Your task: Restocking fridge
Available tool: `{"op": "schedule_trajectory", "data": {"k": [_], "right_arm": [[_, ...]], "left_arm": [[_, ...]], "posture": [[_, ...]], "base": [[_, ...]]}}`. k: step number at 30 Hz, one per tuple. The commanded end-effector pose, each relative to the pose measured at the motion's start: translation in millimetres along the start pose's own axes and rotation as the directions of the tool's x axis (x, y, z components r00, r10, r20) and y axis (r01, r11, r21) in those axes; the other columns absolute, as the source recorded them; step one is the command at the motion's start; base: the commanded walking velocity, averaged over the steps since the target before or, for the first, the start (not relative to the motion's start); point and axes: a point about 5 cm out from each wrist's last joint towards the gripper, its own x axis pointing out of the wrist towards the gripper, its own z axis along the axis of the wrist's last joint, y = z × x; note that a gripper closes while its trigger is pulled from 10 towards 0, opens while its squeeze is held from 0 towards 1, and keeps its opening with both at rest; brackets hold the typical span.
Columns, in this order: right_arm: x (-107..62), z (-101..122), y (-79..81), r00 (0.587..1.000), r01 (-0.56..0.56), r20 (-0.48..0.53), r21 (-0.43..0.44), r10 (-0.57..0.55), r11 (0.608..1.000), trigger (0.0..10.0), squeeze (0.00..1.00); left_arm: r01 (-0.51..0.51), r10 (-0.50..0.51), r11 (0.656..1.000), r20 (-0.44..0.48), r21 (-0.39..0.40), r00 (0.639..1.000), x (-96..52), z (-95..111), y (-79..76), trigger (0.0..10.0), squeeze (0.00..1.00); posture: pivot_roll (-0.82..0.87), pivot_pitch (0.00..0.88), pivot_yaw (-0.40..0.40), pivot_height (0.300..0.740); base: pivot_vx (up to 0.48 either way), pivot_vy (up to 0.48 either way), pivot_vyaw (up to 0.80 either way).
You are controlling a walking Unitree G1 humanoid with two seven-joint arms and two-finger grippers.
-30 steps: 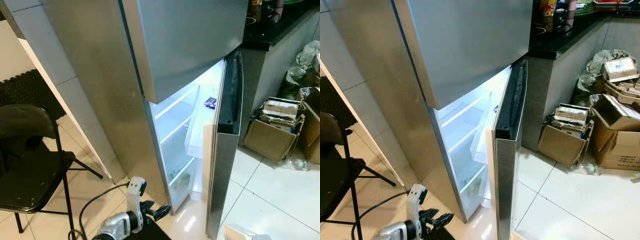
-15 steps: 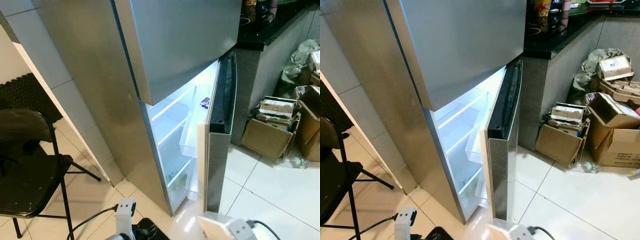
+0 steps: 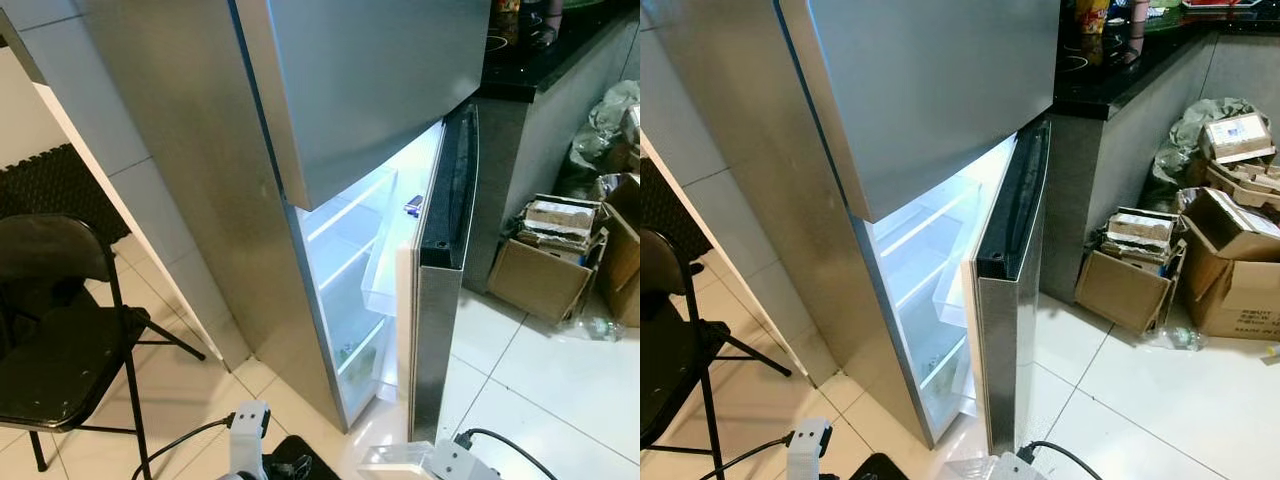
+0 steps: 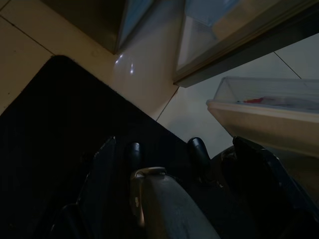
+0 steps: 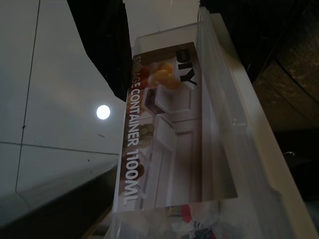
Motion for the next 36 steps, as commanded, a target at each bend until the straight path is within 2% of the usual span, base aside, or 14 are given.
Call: {"op": "schedule_trajectory", "data": {"k": [1,5,7,11,12,17,19,22,25,27,28,30,33,36], "right_arm": [[2.8,9.9,3.2,0.998,-0.017,0.062,0.047,0.014,0.999,10.0,0.00],[4.1,33.8,-6.2,0.981,0.012,0.189,0.128,-0.036,0.992,10.0,0.00],[3.6,54.2,-17.6,0.954,0.049,0.279,0.218,-0.110,0.975,10.0,0.00],[3.2,67.7,-24.9,0.928,0.067,0.329,0.319,-0.177,0.946,10.0,0.00],[3.4,73.0,-28.6,0.914,0.077,0.338,0.403,-0.227,0.912,10.0,0.00],[3.3,75.3,-31.6,0.904,0.088,0.336,0.459,-0.264,0.884,10.0,0.00],[2.4,79.7,-38.7,0.884,0.099,0.326,0.570,-0.335,0.816,10.0,0.00],[1.9,80.4,-41.1,0.878,0.108,0.319,0.593,-0.356,0.798,10.0,0.00],[-1.1,79.3,-49.4,0.860,0.136,0.294,0.655,-0.418,0.743,10.0,0.00],[-5.2,72.2,-58.4,0.841,0.196,0.240,0.701,-0.485,0.686,10.0,0.00],[-5.2,72.2,-58.4,0.841,0.196,0.240,0.701,-0.485,0.686,10.0,0.00],[-8.4,62.6,-63.5,0.829,0.248,0.184,0.725,-0.528,0.642,10.0,0.00],[-10.0,42.0,-62.0,0.838,0.316,0.087,0.729,-0.539,0.608,10.0,0.00],[-10.2,37.7,-61.1,0.840,0.328,0.067,0.729,-0.539,0.601,10.0,0.00]], "left_arm": [[-0.015,0.015,1.000,-0.012,0.004,1.000,-1.7,-2.2,2.8,10.0,0.00],[-0.005,0.006,1.000,-0.024,0.016,1.000,-1.0,-4.2,0.9,10.0,0.00],[0.003,-0.002,1.000,-0.031,0.023,1.000,-0.2,-4.9,-0.7,10.0,0.00],[0.005,-0.004,1.000,-0.031,0.022,1.000,0.4,-5.3,-1.8,10.0,0.00],[0.006,-0.005,1.000,-0.032,0.022,0.999,0.5,-5.7,-2.2,10.0,0.00],[0.007,-0.007,1.000,-0.033,0.023,0.999,0.6,-6.1,-2.4,10.0,0.00],[0.006,-0.005,1.000,-0.037,0.021,0.999,0.4,-8.1,-2.7,10.0,0.00],[0.006,-0.005,1.000,-0.038,0.020,0.999,0.4,-8.6,-2.8,10.0,0.00],[0.006,-0.006,1.000,-0.038,0.019,0.999,0.5,-8.6,-2.9,10.0,0.00],[0.004,-0.003,1.000,-0.042,0.020,0.999,0.1,-9.8,-2.6,10.0,0.00],[0.004,-0.003,1.000,-0.042,0.020,0.999,0.1,-9.8,-2.6,10.0,0.00],[0.003,-0.002,1.000,-0.043,0.021,0.999,0.0,-10.2,-2.5,10.0,0.00],[0.011,-0.010,1.000,-0.042,0.024,0.999,1.1,-9.2,-4.2,10.0,0.00],[0.012,-0.011,1.000,-0.041,0.024,0.999,1.1,-9.0,-4.3,10.0,0.00]], "posture": [[-0.18,0.000,0.091,0.740],[-0.18,0.000,0.094,0.740],[-0.18,0.000,0.095,0.740],[-0.18,0.000,0.093,0.740],[-0.18,0.000,0.090,0.740],[-0.18,0.000,0.090,0.740],[-0.18,0.000,0.087,0.740],[-0.18,0.000,0.087,0.740],[-0.18,0.000,0.086,0.740],[-0.18,0.000,0.086,0.740],[-0.18,0.000,0.086,0.740],[-0.19,0.000,0.087,0.740],[-0.19,0.000,0.087,0.740],[-0.19,0.000,0.087,0.740]], "base": [[0.000,0.000,0.00],[0.000,0.000,0.00],[0.000,0.000,0.00],[0.000,0.000,0.00],[0.000,0.000,0.00],[0.000,0.000,0.00],[0.000,0.000,0.00],[0.000,0.000,0.00],[0.000,0.000,0.00],[0.000,0.000,0.00],[0.000,0.000,0.00],[0.000,0.000,0.00],[0.000,0.000,0.00],[0.000,0.000,0.00]]}}
